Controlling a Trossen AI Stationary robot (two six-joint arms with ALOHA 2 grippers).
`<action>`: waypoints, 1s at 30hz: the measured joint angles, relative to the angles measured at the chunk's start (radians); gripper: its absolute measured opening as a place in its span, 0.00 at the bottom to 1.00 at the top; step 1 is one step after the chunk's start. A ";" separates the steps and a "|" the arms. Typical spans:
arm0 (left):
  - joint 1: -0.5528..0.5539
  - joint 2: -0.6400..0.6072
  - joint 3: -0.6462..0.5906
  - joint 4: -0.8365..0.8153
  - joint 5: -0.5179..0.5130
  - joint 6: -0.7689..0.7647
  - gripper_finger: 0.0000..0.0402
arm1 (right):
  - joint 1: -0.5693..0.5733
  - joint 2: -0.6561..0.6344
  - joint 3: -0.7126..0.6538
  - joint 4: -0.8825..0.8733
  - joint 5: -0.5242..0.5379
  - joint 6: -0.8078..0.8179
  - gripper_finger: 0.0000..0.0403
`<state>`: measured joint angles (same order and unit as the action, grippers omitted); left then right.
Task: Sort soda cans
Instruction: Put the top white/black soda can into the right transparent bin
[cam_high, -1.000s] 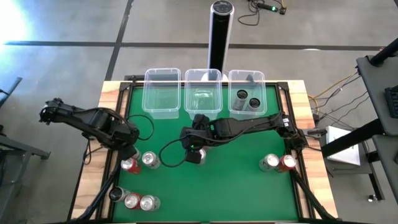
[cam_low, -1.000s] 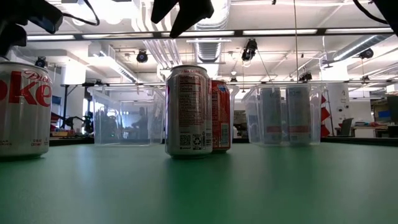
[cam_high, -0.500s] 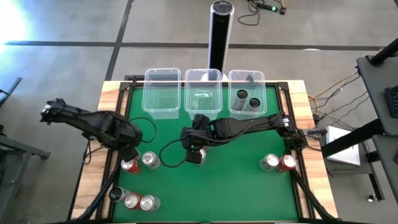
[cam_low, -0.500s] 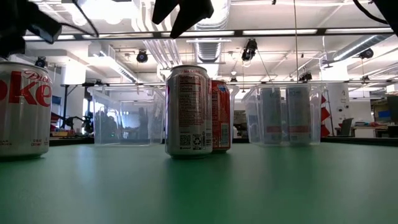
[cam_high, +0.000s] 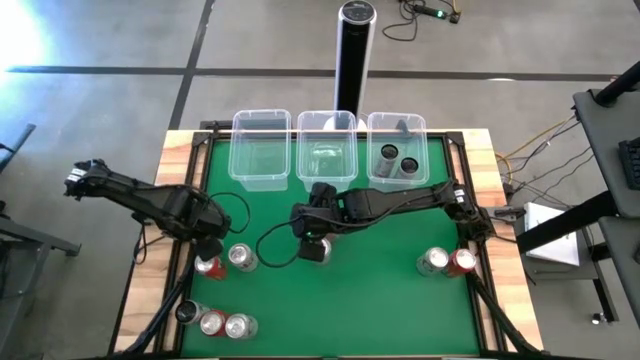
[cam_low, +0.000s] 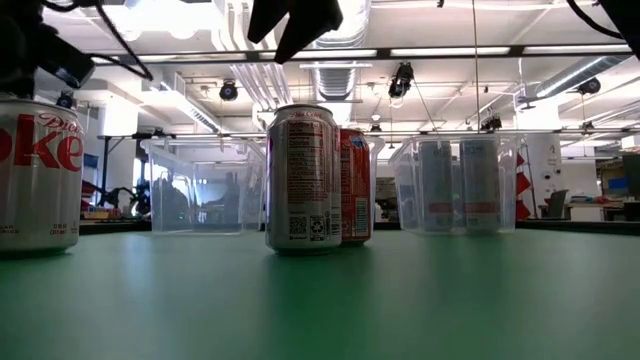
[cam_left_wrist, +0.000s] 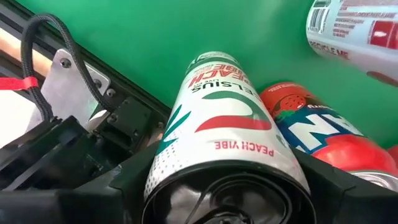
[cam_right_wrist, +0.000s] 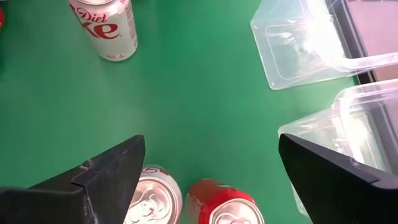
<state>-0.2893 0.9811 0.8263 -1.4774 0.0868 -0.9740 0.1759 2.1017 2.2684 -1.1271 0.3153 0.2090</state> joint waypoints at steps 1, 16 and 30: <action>0.000 0.000 0.011 0.000 -0.001 0.000 0.59 | 0.000 0.000 0.000 0.000 0.000 -0.007 0.91; 0.062 0.052 0.553 -0.025 -0.208 -0.004 0.58 | -0.018 -0.167 0.005 -0.005 0.074 -0.115 0.91; 0.295 0.444 0.990 0.141 -0.295 0.411 0.58 | -0.014 -0.281 -0.006 -0.162 0.239 -0.111 0.91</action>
<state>0.0058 1.4248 1.8163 -1.3363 -0.2078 -0.5634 0.1618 1.8210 2.2621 -1.2886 0.5541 0.0980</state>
